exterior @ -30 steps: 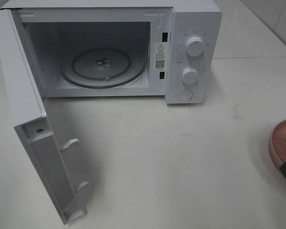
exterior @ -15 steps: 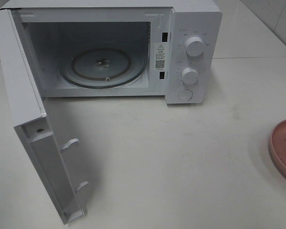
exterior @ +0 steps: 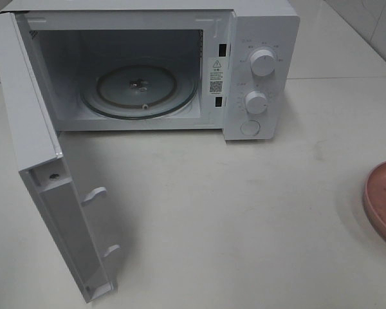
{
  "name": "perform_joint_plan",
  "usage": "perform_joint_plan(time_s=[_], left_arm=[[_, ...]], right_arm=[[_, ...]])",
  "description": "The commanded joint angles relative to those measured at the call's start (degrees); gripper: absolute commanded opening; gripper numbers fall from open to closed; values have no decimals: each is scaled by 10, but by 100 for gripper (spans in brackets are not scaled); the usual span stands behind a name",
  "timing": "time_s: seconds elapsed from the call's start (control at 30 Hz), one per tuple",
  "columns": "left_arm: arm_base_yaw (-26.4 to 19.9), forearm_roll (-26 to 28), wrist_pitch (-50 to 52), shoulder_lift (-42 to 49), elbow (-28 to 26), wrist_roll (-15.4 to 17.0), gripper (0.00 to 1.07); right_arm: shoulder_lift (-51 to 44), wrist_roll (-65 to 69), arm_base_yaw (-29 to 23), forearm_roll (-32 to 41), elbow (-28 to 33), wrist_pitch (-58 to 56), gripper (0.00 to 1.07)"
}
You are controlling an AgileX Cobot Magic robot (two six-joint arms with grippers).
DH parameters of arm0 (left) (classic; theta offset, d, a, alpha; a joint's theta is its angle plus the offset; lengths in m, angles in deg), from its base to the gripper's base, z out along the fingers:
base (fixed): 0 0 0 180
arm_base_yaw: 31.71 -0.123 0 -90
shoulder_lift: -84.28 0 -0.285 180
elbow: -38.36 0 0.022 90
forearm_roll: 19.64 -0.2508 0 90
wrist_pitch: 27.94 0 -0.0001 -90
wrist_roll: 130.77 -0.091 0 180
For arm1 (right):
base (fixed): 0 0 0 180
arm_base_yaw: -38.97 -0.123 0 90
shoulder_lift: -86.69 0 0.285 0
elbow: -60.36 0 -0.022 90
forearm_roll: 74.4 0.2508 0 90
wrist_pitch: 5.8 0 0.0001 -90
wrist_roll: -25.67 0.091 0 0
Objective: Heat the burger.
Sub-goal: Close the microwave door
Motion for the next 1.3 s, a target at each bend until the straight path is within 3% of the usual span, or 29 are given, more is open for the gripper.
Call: perform_joint_plan(time_s=[0.03,0.17,0.47,1.3], left_arm=[[-1,0,5,12,1,4,98],[-1,0,5,12,1,4,98],[-1,0,5,12,1,4,98],[-1,-1,5,12,1,4,98]], right_arm=[[-23,-13,25,4,2,3,76],[-62,-13,79,4,3,5,76],[-140,-28,142,8,5,6,76],[-140,-41,148,17,5,6,76]])
